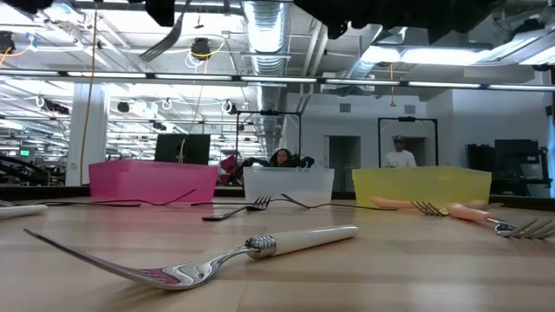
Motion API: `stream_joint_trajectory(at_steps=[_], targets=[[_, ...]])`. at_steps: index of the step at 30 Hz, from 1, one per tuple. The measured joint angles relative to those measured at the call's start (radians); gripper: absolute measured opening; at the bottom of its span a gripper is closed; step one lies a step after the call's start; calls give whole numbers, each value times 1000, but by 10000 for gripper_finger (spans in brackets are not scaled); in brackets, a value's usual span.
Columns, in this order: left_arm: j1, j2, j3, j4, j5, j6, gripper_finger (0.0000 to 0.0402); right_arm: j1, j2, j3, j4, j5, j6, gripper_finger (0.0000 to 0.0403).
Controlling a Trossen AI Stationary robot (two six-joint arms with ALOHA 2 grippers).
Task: Sort silverware by color (type)
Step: Put the orange fork into the red bin
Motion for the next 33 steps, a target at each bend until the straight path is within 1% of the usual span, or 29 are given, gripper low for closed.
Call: stream_joint_trajectory(at_steps=[2, 4, 7, 10, 13, 20, 23, 28, 31, 33], targets=[[32, 0, -32, 71, 45, 7, 30, 22, 23, -3, 15, 46, -1, 209], [56, 0, -51, 95, 75, 6, 30, 38, 69, 8, 99, 60, -1, 232], [75, 0, -53, 98, 77, -1, 36, 42, 141, 27, 192, 63, 7, 261], [81, 0, -53, 97, 93, 9, 35, 48, 210, 64, 239, 64, 11, 276], [83, 0, -53, 98, 102, 16, 31, 48, 263, 114, 266, 64, 11, 282], [83, 0, -53, 67, 102, 9, 35, 54, 317, 225, 251, 57, 12, 286], [83, 0, -53, 65, 101, 21, 34, 64, 318, 261, 211, 26, 12, 286], [91, 0, -53, 65, 98, 32, 35, 87, 336, 320, 137, 9, -3, 287], [99, 0, -53, 61, 102, 17, 35, 97, 374, 372, 141, 6, -21, 286], [99, 0, -53, 48, 103, 17, 34, 98, 383, 382, 113, 12, -23, 286]])
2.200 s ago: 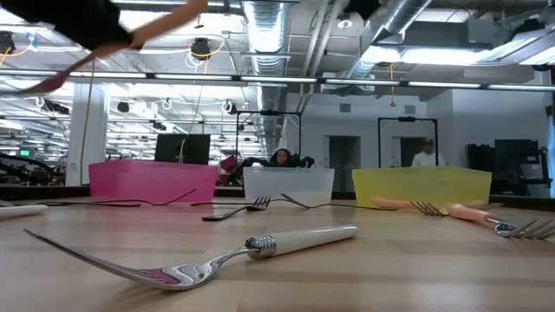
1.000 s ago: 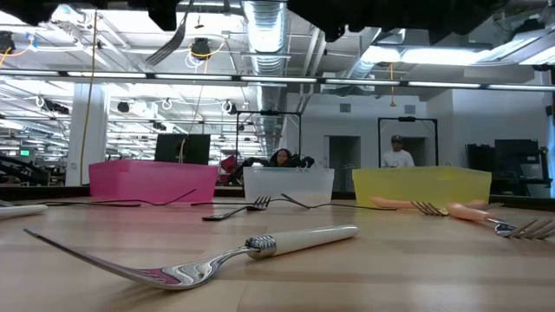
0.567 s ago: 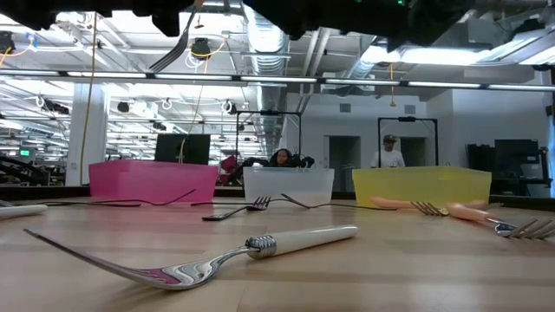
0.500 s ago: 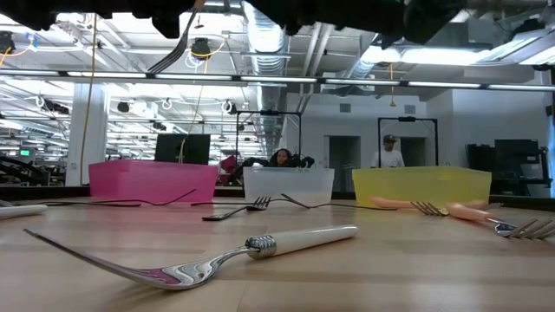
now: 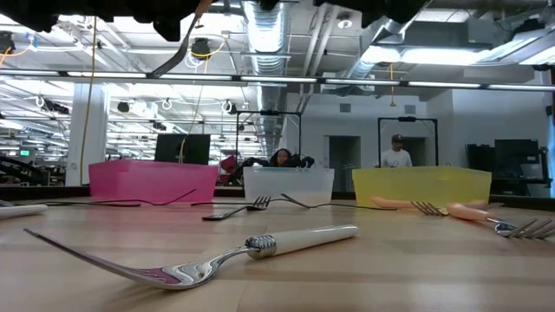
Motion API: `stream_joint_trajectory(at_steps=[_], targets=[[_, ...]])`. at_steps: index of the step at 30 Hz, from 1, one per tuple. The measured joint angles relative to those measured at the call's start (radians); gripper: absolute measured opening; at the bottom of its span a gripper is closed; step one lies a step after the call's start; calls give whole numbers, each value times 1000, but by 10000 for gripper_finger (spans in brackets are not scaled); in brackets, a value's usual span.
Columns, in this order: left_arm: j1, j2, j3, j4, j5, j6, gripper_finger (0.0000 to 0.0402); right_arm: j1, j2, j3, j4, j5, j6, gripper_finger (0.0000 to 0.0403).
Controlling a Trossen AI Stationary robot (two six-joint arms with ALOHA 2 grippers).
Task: Sort silverware by color (type)
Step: Put the orange fork into the red bin
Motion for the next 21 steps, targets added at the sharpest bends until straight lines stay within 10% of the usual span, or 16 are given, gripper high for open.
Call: stream_joint_trajectory(at_steps=[10, 21], targets=[[-1, 0, 0, 0, 0, -9, 35, -1, 32, 18, -15, 1, -8, 260], [-1, 1, 0, -5, 18, -17, 35, -1, 31, 19, -30, 67, -4, 96]])
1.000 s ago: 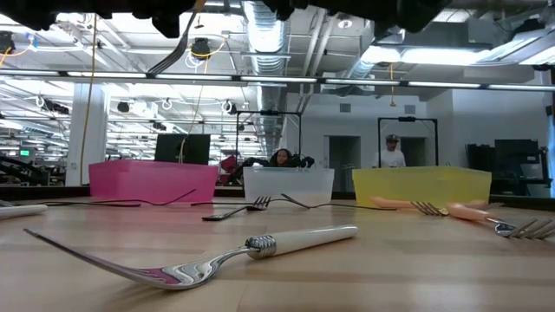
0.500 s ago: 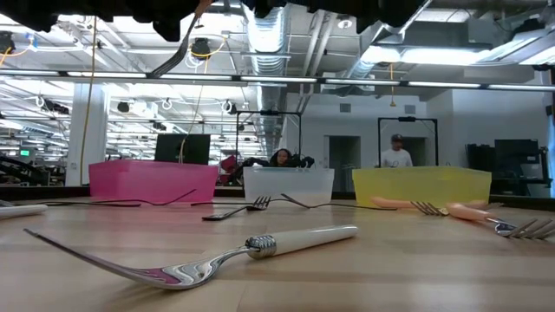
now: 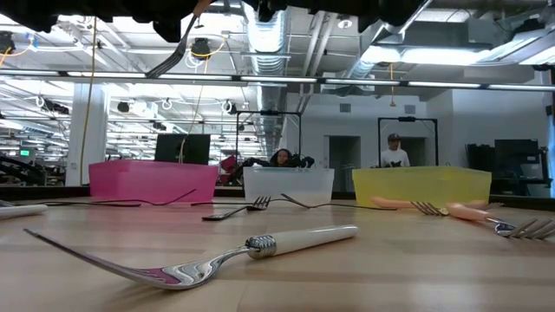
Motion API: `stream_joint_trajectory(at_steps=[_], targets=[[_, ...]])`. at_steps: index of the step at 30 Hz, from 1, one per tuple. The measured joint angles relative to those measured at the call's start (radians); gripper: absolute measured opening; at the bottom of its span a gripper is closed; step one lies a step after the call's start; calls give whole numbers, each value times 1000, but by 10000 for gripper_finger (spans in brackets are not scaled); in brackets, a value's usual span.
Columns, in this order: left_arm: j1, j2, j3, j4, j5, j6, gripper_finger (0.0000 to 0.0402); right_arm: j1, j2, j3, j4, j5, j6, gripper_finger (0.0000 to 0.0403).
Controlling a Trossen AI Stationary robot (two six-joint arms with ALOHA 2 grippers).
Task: Sort silverware by color (type)
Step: Put the orange fork into the red bin
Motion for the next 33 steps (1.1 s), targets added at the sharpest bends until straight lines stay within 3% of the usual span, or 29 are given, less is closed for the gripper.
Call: stream_joint_trajectory(at_steps=[11, 19, 26, 33], targets=[[-1, 0, 0, -16, -32, -37, 47, 0, 0, 0, -37, 7, 7, 96], [-10, -13, 2, -83, -98, -44, 132, -21, 1, -4, -149, 2, 34, 96], [-48, -46, 2, -128, -274, -61, 198, -36, -1, -3, -223, 44, 30, 96], [-103, -196, 2, -269, -398, -136, 199, -67, -1, -3, -255, 138, 31, 96]])
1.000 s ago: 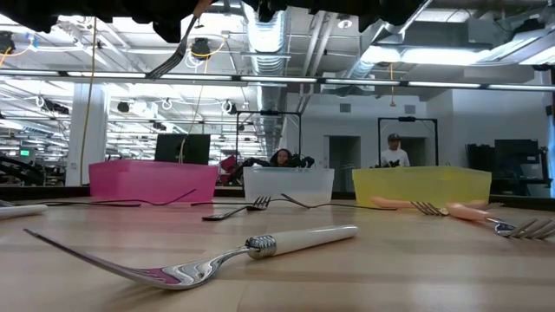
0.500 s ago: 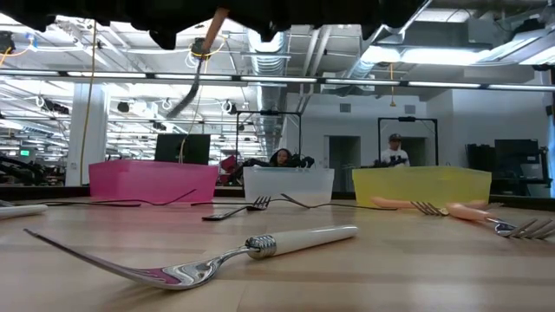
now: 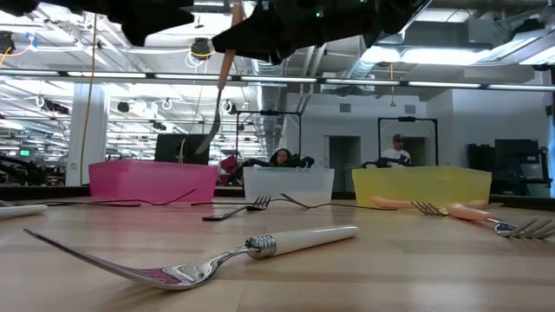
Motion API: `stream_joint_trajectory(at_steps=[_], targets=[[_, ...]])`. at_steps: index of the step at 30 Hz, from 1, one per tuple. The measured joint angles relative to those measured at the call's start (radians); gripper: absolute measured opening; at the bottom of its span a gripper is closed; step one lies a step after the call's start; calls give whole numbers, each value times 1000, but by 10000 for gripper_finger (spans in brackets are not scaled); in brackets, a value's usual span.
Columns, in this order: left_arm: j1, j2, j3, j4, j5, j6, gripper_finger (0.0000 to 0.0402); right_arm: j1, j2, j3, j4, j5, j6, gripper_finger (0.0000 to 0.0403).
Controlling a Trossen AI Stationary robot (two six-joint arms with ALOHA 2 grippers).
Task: Sort silverware by color (type)
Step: Put the orange fork into the red bin
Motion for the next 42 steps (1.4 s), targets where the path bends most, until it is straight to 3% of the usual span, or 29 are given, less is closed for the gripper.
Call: stream_joint_trajectory(at_steps=[4, 13, 18, 32, 42], targets=[[-19, -90, 0, -61, -7, -83, 195, -39, 0, 0, 62, 25, 30, 96], [-38, -185, 0, -79, 37, -92, 194, -116, 3, 0, 257, 74, 51, 96], [-38, -206, 0, -74, 68, -92, 194, -144, 93, 11, 438, 112, 51, 96], [-38, -214, 0, -63, 90, -60, 194, -217, 470, 393, 516, 187, 63, 96], [-38, -213, 0, -60, 99, -46, 194, -251, 711, 732, 303, 186, 158, 96]])
